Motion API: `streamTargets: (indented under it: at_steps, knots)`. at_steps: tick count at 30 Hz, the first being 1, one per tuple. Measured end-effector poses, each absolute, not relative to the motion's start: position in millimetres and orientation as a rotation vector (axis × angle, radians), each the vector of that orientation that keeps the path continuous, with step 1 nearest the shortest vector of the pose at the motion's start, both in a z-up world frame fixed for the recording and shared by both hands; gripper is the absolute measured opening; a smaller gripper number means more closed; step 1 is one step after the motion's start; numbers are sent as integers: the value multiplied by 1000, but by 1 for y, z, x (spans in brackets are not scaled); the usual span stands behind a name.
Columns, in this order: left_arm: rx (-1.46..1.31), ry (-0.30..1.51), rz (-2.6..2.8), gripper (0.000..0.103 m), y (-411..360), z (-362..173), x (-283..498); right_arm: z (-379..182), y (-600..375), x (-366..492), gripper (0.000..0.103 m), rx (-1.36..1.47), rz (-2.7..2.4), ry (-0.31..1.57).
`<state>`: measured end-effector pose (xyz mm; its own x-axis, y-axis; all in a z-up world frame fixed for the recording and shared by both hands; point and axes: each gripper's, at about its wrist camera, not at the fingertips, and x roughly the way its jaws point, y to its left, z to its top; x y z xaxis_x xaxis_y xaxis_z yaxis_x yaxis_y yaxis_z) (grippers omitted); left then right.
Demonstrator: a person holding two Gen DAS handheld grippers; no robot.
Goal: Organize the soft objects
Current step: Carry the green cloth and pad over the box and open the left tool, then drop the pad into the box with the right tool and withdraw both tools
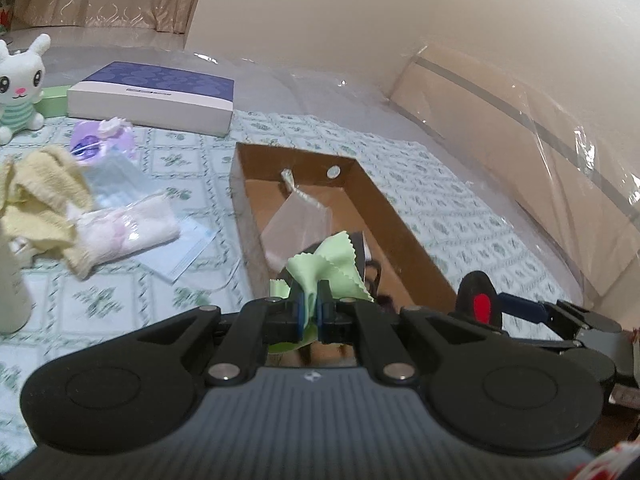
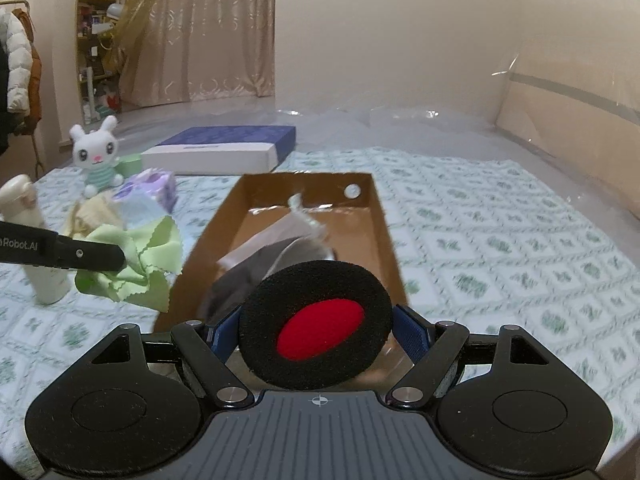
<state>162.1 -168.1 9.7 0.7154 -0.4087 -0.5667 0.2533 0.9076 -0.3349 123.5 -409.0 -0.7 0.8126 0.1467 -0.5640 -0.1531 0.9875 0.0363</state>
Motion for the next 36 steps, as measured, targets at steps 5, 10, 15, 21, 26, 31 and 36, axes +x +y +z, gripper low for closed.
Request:
streamTargets:
  at_steps: [5, 10, 15, 21, 26, 31, 36]
  knots:
    - [-259, 685, -350, 5, -184, 8, 199, -2, -424, 160, 79, -23, 165, 588]
    - [-298, 694, -318, 5, -193, 3, 235, -3, -433, 201, 79, -25, 186, 570]
    - [-329, 702, -302, 5, -204, -3, 270, -8, -440, 246, 79, -14, 198, 582]
    - [-343, 689, -289, 31, -214, -11, 305, -20, -446, 281, 79, -2, 201, 609]
    - [-306, 669, -272, 33, -205, -15, 305, -28, -449, 288, 79, 26, 218, 619]
    - [-307, 665, -241, 34, -187, -16, 287, -32, -442, 292, 79, 31, 251, 632]
    - [-304, 663, -227, 34, -178, -17, 272, -30, -436, 296, 79, 59, 276, 625]
